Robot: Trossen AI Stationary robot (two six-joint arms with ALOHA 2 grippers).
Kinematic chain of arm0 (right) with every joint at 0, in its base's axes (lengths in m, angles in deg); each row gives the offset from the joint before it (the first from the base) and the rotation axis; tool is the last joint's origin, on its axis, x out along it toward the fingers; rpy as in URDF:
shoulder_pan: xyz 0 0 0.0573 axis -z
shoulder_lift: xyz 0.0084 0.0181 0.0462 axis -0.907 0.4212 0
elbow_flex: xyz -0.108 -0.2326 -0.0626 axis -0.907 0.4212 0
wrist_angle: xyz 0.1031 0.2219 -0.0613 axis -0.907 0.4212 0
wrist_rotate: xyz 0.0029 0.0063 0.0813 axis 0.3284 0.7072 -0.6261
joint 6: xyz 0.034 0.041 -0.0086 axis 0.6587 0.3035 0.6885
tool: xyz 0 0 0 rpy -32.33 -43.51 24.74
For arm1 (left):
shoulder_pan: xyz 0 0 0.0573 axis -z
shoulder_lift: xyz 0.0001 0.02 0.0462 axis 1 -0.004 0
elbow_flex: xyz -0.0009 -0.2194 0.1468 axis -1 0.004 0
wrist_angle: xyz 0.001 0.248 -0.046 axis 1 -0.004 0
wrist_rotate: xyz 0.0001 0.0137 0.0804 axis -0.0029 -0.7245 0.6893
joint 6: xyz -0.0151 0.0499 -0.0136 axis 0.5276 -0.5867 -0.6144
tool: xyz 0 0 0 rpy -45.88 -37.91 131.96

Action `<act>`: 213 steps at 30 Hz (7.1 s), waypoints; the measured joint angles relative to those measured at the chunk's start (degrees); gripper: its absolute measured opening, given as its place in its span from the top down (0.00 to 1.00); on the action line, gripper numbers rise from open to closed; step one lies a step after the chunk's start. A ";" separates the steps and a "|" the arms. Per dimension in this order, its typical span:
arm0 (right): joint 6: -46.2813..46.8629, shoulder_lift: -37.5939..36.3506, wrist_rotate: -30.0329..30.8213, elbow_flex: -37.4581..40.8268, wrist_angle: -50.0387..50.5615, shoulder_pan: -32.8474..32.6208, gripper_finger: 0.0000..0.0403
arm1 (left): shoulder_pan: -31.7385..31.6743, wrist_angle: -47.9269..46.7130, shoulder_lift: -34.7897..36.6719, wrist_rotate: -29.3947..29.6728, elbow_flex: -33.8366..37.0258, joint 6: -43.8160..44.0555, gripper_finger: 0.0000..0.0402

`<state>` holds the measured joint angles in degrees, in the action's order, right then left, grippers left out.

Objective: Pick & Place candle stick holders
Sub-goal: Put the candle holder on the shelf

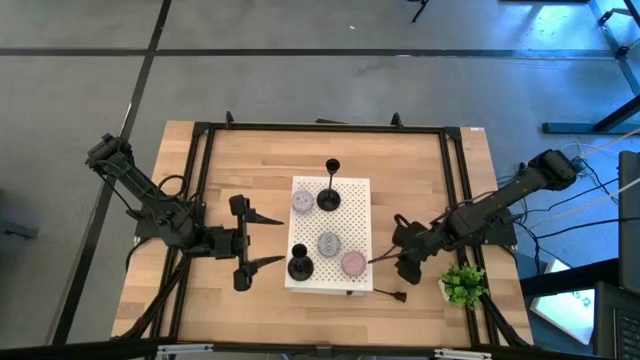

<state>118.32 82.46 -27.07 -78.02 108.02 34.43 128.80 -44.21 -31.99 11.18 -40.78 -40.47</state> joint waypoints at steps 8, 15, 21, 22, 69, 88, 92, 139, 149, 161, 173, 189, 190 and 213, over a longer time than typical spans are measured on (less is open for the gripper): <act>-13.80 -6.53 -0.54 0.00 -11.32 -6.10 0.65 | 0.00 -0.11 -0.01 -0.02 0.00 0.46 0.20; -15.90 -7.26 -0.92 -0.01 -22.17 -12.61 0.65 | 0.00 -0.12 0.00 -0.02 0.00 0.66 0.20; -11.25 -4.97 5.96 -0.02 -19.78 -18.26 0.53 | 0.00 -0.14 0.00 -1.77 0.00 1.07 0.20; -10.95 -4.30 7.93 0.00 -19.16 -18.84 0.49 | 0.00 -0.14 0.00 -2.23 0.00 1.17 0.20; -5.16 21.82 16.89 0.00 -26.41 -15.62 0.02 | 0.37 -0.63 0.01 -2.78 0.00 1.96 0.20; -5.75 24.43 15.10 -0.01 -28.36 -15.08 0.22 | 0.37 -0.64 0.01 -2.78 0.00 1.95 0.20; -5.84 25.86 15.14 -0.51 -29.70 -14.64 0.24 | 0.37 -0.64 0.01 -2.78 0.00 1.95 0.20; -0.51 24.21 10.19 -1.44 -25.65 -10.99 0.96 | 0.37 -0.64 0.01 -2.84 0.00 1.96 0.20; 3.82 24.03 13.85 -1.52 -23.67 -8.42 0.97 | 0.37 -0.64 0.01 -2.93 0.00 1.97 0.20; 6.74 23.14 12.57 -1.54 -20.72 -8.48 0.97 | 0.37 -0.64 0.01 -2.99 0.00 1.96 0.20; 10.11 16.15 16.23 -1.55 -14.48 -10.44 0.97 | 0.37 -0.67 0.01 -2.99 0.00 1.97 0.20; 18.93 10.19 18.42 -1.57 -2.06 -11.56 0.97 | 0.36 -0.80 0.01 -2.99 0.00 1.95 0.20; 18.85 9.64 18.76 -1.65 -1.73 -11.59 0.97 | 0.35 -0.80 0.01 -2.99 0.00 1.95 0.20; 26.57 8.81 25.02 -15.43 28.16 -15.54 0.97 | 0.35 -0.97 0.01 -2.99 0.00 1.97 0.20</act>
<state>144.89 91.27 -2.05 -93.45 136.18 18.89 129.15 -45.19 -31.98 8.18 -40.78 -38.50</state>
